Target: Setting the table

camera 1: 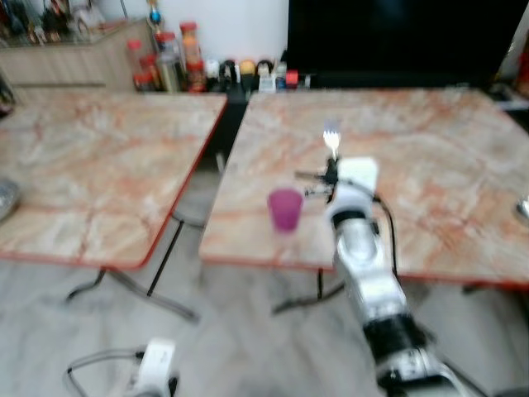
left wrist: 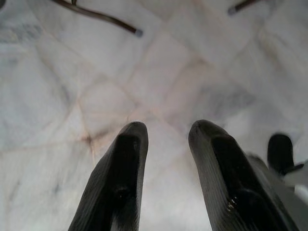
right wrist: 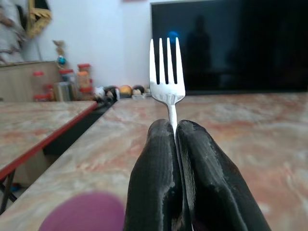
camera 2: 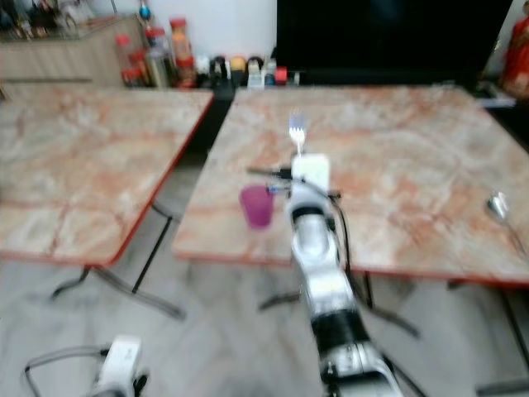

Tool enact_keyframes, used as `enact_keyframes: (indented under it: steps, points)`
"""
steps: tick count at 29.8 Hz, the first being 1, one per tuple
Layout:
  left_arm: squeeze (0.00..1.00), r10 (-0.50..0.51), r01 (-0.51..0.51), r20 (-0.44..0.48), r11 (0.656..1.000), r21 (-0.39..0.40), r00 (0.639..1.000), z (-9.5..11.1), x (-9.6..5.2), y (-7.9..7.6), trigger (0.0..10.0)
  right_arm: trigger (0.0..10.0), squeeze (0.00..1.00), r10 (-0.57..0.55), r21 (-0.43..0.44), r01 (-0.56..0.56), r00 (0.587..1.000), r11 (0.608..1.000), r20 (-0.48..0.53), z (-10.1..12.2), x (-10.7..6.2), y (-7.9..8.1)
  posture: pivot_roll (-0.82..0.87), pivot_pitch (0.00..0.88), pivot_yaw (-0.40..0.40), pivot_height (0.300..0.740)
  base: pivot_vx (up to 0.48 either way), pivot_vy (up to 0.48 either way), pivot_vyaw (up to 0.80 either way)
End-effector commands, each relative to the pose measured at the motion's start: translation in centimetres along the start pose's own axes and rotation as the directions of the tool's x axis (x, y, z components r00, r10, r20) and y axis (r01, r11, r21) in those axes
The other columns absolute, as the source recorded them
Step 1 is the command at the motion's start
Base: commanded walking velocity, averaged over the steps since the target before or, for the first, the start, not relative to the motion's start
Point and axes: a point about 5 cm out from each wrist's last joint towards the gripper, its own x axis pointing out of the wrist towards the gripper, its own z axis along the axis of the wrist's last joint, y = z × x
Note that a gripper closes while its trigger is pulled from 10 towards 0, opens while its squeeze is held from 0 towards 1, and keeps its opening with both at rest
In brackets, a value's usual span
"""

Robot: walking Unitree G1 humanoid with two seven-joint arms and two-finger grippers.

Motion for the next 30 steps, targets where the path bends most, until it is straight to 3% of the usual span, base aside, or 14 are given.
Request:
enact_keyframes:
  steps: [1,30]
  points:
    - [0.00,0.013,-0.013,0.004,0.999,0.029,1.000,0.47,0.05,0.87,10.0,10.0,0.00,0.021,0.018,-0.022,0.999,1.000,0.029,0.88,0.22,0.89,-0.03,0.000,0.036,0.736,0.000,0.480,0.00]
    - [0.00,0.008,-0.008,-0.007,0.999,0.054,1.000,0.08,-0.09,1.14,10.0,10.0,0.00,0.042,0.040,-0.043,0.999,0.998,0.017,0.20,-0.09,1.81,-0.02,0.000,0.037,0.736,0.000,0.480,0.00]
